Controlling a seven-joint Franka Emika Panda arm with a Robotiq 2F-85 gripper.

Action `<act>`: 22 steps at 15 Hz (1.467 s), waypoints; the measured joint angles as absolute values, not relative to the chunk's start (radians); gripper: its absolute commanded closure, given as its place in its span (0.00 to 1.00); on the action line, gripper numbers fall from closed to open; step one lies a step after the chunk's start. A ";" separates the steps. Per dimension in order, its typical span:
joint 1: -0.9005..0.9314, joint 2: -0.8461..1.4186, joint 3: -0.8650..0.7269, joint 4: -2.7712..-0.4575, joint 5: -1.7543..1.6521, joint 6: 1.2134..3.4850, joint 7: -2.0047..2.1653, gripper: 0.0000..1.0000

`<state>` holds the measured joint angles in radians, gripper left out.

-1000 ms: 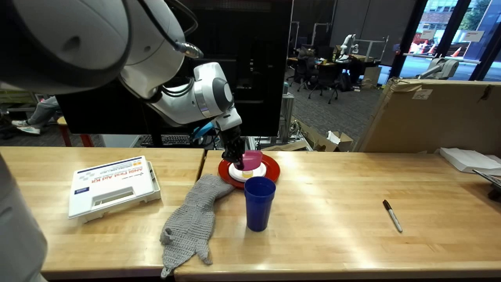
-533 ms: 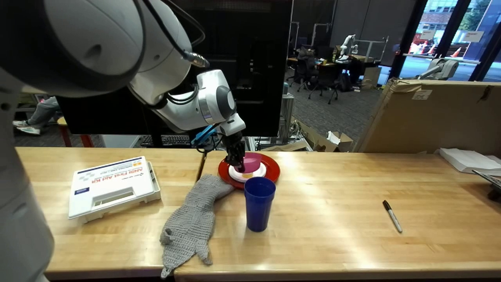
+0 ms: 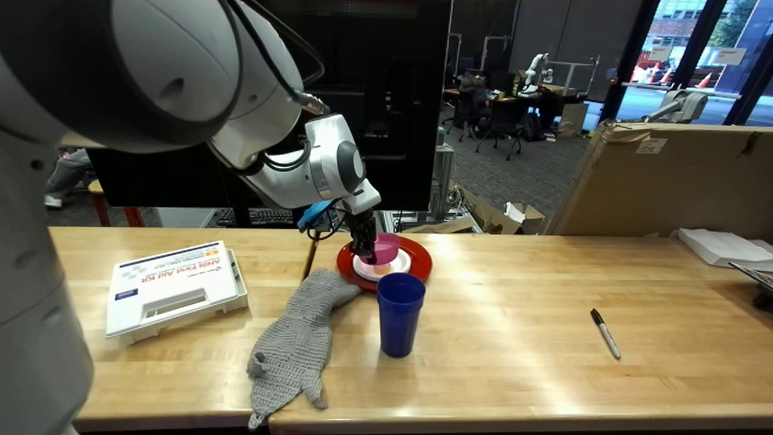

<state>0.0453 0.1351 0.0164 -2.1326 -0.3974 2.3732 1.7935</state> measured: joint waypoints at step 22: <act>0.059 0.277 -0.008 -2.010 -0.321 2.469 1.703 0.99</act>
